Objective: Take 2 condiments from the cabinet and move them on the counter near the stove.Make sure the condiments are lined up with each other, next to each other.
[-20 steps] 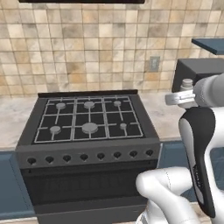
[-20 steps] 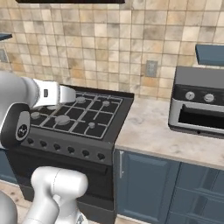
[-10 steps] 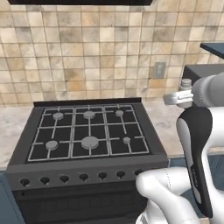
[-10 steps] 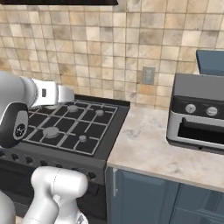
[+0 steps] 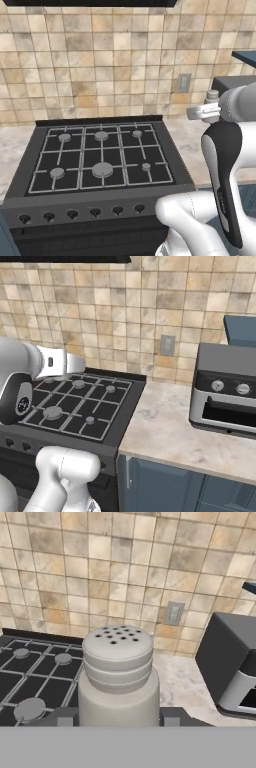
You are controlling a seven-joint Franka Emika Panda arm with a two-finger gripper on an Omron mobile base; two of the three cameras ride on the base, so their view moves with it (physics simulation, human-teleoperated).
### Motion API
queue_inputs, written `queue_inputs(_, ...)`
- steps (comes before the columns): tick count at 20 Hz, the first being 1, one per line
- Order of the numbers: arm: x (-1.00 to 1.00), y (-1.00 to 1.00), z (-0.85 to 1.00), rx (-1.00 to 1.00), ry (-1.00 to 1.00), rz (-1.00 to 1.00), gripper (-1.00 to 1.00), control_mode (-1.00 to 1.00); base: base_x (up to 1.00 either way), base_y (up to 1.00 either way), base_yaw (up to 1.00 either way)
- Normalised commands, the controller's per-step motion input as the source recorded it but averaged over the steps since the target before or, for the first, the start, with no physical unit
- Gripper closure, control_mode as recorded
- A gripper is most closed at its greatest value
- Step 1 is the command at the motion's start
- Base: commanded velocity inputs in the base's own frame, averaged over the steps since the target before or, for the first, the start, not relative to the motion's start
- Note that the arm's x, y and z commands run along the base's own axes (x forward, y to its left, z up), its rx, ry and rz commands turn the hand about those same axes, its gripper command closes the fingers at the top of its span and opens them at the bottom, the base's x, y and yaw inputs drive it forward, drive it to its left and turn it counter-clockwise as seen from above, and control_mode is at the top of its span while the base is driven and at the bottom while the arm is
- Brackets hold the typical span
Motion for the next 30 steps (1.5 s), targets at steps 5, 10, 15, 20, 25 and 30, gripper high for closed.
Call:
queue_inputs(5, 0.0, 0.0, 0.0, 0.0, 0.0, 0.0, 1.0, 1.0, 0.0, 0.0, 0.0)
queue_inputs(10, 0.02, 0.0, -0.03, 0.0, -0.01, 0.0, 1.0, -1.0, 0.0, 0.0, 0.0)
queue_inputs(15, 0.19, -0.25, -0.23, 0.01, -0.04, 0.11, 1.0, -1.0, 0.0, 0.0, 0.0)
queue_inputs(20, 0.29, -0.56, -0.68, 0.0, 0.03, 0.32, 1.0, -1.0, 0.0, 0.0, 0.0)
queue_inputs(25, 0.5, -0.52, -0.64, 0.02, 0.04, 0.34, 1.0, -1.0, 0.0, 0.0, 0.0)
queue_inputs(30, 0.62, -0.45, -0.68, 0.0, 0.04, 0.29, 1.0, -1.0, 0.0, 0.0, 0.0)
